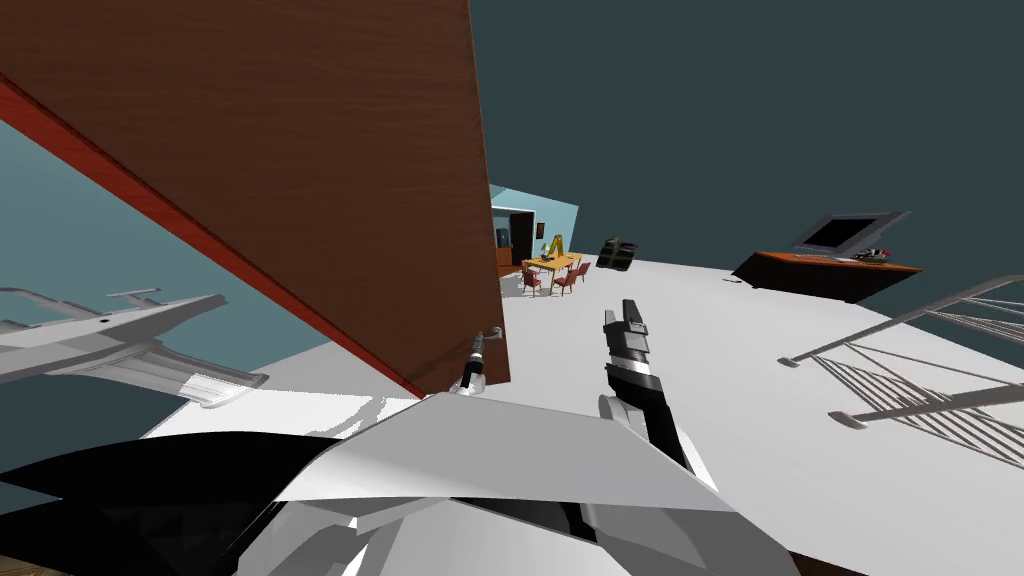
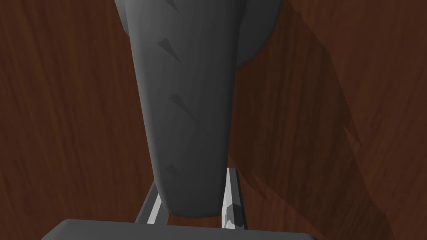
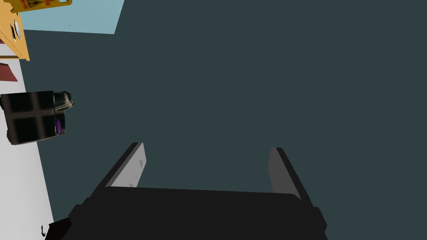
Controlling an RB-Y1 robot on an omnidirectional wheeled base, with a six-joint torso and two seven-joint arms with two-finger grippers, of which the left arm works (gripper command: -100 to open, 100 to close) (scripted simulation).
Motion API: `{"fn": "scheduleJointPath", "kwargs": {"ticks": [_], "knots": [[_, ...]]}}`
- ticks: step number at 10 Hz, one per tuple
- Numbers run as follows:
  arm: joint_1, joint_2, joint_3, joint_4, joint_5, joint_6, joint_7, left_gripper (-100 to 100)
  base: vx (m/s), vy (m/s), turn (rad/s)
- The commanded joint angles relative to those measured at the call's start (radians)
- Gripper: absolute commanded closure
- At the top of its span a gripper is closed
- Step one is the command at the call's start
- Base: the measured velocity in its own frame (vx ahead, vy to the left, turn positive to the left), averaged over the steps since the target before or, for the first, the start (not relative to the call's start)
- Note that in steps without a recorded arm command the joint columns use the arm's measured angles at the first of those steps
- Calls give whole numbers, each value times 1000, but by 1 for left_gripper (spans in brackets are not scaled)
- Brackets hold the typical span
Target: Push the door open
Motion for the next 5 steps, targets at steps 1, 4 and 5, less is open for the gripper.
{"fn": "scheduleJointPath", "kwargs": {"ticks": [1,4,5], "knots": [[-7,-5,20,-3,11,-9,-15,100,192,-101,129],[-8,-44,44,-3,25,-12,-42,100,172,-85,114],[-8,-53,49,-3,27,-13,-47,100,120,-93,84]]}}
